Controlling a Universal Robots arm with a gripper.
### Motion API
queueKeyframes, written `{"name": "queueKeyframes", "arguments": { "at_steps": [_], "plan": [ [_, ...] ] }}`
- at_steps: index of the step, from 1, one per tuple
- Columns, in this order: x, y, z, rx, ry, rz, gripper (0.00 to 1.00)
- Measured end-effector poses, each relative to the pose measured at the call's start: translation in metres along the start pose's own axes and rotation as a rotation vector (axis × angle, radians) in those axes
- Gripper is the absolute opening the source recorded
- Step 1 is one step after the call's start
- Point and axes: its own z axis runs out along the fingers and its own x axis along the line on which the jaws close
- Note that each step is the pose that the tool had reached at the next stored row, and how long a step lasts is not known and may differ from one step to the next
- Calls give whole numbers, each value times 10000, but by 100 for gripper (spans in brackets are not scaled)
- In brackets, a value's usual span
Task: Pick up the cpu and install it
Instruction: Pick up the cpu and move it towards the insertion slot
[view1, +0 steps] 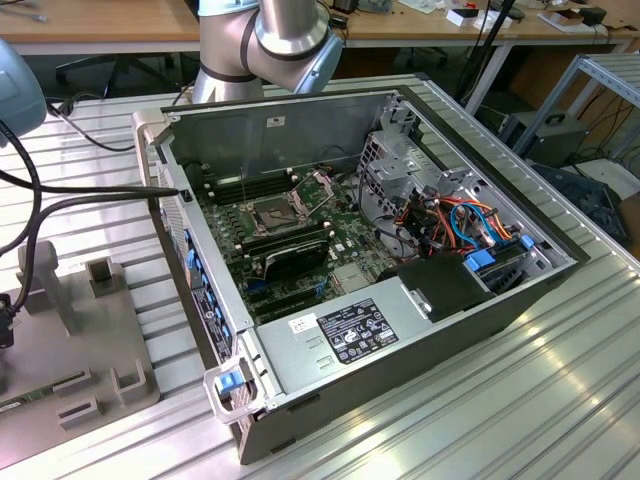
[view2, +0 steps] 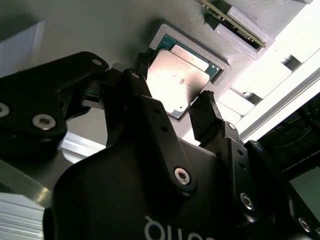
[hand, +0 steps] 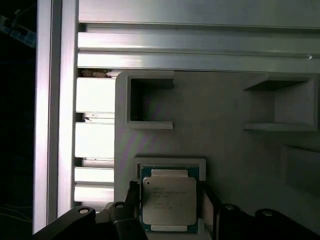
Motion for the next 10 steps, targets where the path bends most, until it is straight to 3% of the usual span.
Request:
{"name": "queueKeyframes", "arguments": {
  "at_steps": [10],
  "plan": [
    [0,0,21,1,1,-32,60]
  ]
}}
